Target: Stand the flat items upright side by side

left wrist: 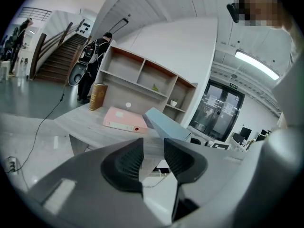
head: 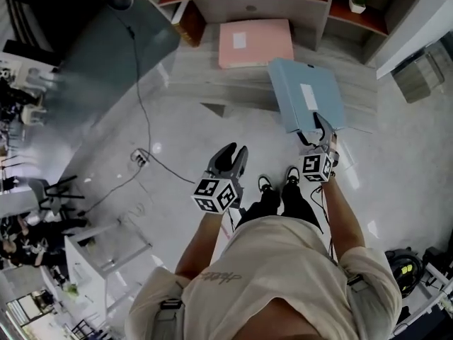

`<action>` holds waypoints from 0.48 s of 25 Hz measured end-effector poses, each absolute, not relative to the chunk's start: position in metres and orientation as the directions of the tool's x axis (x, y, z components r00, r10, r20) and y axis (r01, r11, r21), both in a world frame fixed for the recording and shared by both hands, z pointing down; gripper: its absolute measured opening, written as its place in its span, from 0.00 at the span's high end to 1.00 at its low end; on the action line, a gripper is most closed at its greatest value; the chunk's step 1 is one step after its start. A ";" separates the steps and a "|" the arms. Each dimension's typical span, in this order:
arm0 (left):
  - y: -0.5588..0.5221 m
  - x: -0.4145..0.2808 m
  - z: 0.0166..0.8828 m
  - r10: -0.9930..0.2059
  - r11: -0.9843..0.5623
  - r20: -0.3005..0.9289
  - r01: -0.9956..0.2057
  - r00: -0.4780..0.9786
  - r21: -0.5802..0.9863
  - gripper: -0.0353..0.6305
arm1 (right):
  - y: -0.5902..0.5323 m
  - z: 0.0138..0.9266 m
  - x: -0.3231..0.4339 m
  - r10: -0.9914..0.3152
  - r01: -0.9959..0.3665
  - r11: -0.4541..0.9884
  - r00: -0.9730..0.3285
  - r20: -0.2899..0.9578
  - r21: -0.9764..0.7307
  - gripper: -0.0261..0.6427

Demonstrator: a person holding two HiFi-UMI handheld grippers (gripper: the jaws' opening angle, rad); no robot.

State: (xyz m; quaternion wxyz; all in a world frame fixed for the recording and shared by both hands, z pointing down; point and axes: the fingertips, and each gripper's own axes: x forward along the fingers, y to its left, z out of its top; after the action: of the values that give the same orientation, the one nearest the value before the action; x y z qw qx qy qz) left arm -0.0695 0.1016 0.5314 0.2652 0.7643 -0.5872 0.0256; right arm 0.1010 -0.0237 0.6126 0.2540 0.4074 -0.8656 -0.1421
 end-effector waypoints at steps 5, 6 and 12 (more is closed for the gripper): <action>0.106 -0.073 0.530 -0.892 -0.164 0.341 -0.914 0.299 0.372 0.73 | -0.018 0.587 0.106 -0.760 -0.705 0.649 -0.588 0.276 0.287 0.42; 0.105 -0.073 0.529 -0.894 -0.163 0.337 -0.914 0.296 0.373 0.73 | -0.020 0.581 0.110 -0.758 -0.716 0.651 -0.594 0.269 0.252 0.42; 0.101 -0.074 0.524 -0.905 -0.161 0.309 -0.909 0.291 0.384 0.73 | -0.033 0.568 0.129 -0.791 -0.806 0.589 -0.560 0.245 0.058 0.43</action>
State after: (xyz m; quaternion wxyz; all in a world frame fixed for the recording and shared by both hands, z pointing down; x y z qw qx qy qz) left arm -0.0744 0.1008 0.5238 0.2549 0.7618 -0.5955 0.0037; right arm 0.1286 -0.0326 0.5678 0.1234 0.4523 -0.8828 0.0305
